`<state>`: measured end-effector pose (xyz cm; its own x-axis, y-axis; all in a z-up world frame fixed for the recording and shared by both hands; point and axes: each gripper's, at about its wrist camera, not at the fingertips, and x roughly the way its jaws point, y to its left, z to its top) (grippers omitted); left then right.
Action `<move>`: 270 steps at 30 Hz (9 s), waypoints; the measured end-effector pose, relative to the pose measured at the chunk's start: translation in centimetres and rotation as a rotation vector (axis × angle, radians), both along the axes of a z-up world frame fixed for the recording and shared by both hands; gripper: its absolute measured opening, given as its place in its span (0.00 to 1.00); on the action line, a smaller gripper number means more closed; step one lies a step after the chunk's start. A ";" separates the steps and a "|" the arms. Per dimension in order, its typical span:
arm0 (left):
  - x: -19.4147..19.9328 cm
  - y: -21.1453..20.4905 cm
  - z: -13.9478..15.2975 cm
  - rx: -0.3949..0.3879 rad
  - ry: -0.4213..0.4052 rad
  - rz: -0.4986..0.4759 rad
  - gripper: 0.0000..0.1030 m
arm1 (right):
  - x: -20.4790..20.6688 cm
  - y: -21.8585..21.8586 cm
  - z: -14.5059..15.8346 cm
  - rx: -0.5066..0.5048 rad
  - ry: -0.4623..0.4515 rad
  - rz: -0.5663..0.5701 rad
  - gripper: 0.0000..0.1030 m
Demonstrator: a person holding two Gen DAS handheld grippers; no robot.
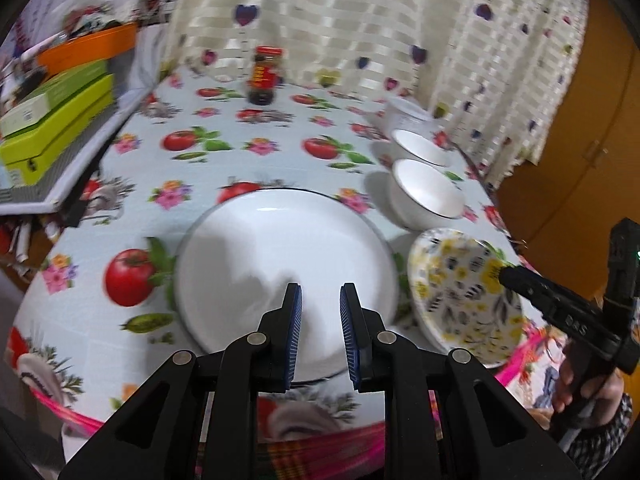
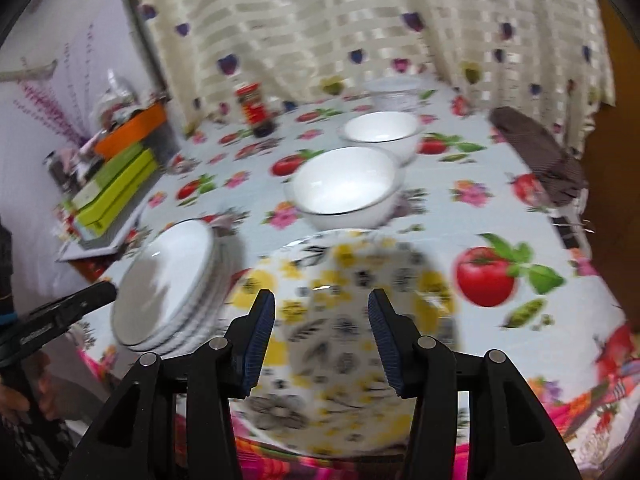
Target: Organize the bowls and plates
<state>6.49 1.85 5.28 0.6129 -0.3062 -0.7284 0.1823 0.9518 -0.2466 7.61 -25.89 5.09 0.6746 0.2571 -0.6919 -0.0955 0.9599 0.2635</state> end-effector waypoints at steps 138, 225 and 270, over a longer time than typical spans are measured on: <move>20.1 -12.1 -5.4 -0.042 0.211 -0.076 0.21 | 19.5 -3.8 -2.6 0.023 0.190 0.054 0.11; 7.7 -20.6 -4.8 0.100 0.243 -0.276 0.21 | 3.6 -11.1 -3.1 0.167 0.289 -0.120 0.15; 8.4 -19.9 -2.2 0.131 0.053 -0.361 0.24 | 4.3 -11.3 -0.8 0.040 0.060 -0.087 0.51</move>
